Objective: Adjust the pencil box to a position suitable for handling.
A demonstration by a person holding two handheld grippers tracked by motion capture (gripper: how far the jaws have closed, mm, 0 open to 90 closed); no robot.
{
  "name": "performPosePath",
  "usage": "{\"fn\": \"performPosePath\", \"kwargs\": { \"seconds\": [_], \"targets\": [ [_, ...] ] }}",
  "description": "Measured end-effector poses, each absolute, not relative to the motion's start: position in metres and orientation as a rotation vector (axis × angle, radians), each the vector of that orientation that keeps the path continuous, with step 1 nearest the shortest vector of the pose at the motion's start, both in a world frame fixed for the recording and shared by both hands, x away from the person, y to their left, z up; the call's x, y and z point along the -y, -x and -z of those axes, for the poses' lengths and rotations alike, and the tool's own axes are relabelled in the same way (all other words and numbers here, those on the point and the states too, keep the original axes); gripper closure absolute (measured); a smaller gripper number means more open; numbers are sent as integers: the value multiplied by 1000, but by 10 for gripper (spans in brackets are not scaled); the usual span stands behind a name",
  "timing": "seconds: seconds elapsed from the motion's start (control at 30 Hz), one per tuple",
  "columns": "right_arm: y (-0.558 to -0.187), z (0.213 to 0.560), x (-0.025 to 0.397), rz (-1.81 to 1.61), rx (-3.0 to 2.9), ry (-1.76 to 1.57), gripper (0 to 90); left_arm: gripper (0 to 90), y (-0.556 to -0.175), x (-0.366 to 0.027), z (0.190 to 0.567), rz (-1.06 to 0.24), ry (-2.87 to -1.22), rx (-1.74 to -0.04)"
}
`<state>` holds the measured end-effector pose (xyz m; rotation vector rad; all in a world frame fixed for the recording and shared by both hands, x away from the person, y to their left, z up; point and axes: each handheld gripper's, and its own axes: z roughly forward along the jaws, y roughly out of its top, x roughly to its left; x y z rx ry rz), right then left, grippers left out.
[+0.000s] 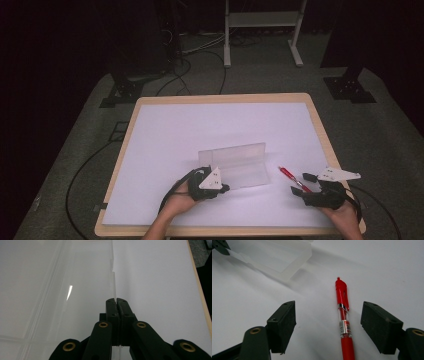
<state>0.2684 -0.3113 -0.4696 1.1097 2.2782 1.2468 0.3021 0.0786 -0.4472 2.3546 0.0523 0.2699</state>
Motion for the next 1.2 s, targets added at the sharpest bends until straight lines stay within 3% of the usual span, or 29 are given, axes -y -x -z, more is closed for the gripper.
{"fn": "performPosePath", "kwargs": {
  "seconds": [0.77, 0.83, 1.2],
  "targets": [
    [-270, 472, 307, -1226, -2306, -1113, 293, 877, -309, -78, 460, -150, -2390, -86],
    [-270, 472, 306, -1221, -2309, -1107, 293, 807, -309, -78, 460, -160, -2390, -94],
    [-273, 473, 305, -1200, -2304, -1126, 302, 668, -306, -86, 451, -129, -2335, -117]
  ]
}}
